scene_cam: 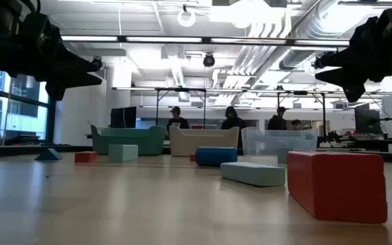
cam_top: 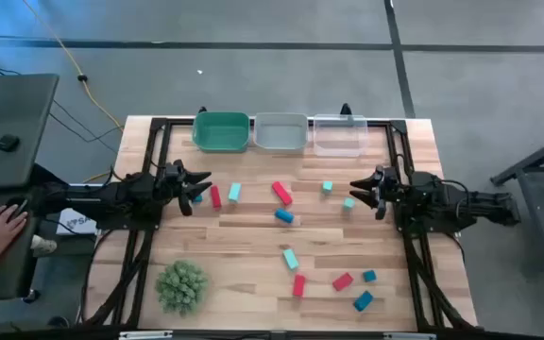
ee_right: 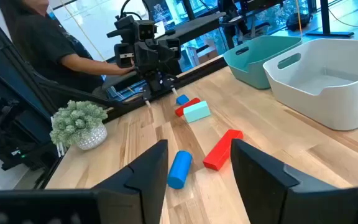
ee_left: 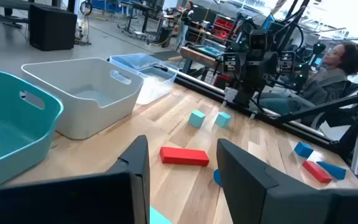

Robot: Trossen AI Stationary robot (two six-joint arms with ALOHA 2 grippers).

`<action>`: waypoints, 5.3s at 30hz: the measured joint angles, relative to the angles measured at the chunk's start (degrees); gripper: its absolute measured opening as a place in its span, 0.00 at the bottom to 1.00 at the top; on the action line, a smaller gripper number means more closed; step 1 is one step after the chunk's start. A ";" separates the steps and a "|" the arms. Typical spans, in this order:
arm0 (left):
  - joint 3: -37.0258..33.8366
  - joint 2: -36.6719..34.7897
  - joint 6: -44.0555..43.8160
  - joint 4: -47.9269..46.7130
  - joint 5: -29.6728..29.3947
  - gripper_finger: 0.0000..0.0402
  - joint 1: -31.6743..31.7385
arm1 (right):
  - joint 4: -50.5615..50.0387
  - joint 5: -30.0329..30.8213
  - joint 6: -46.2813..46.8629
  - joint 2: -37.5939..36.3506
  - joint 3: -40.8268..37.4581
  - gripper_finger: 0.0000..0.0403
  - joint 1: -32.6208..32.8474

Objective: Sort & place blocks by color

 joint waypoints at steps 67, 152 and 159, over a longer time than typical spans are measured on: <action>-0.01 0.01 0.00 0.00 0.01 0.28 0.01 | 0.01 -0.02 0.00 -0.01 0.00 0.41 -0.02; 7.58 1.69 -5.82 12.73 -5.22 0.36 0.00 | 0.01 -0.01 0.00 -0.01 0.00 0.41 0.00; 20.29 10.57 -4.58 -0.52 -12.13 0.36 -0.01 | 0.02 0.00 0.00 0.00 -0.02 0.41 -0.02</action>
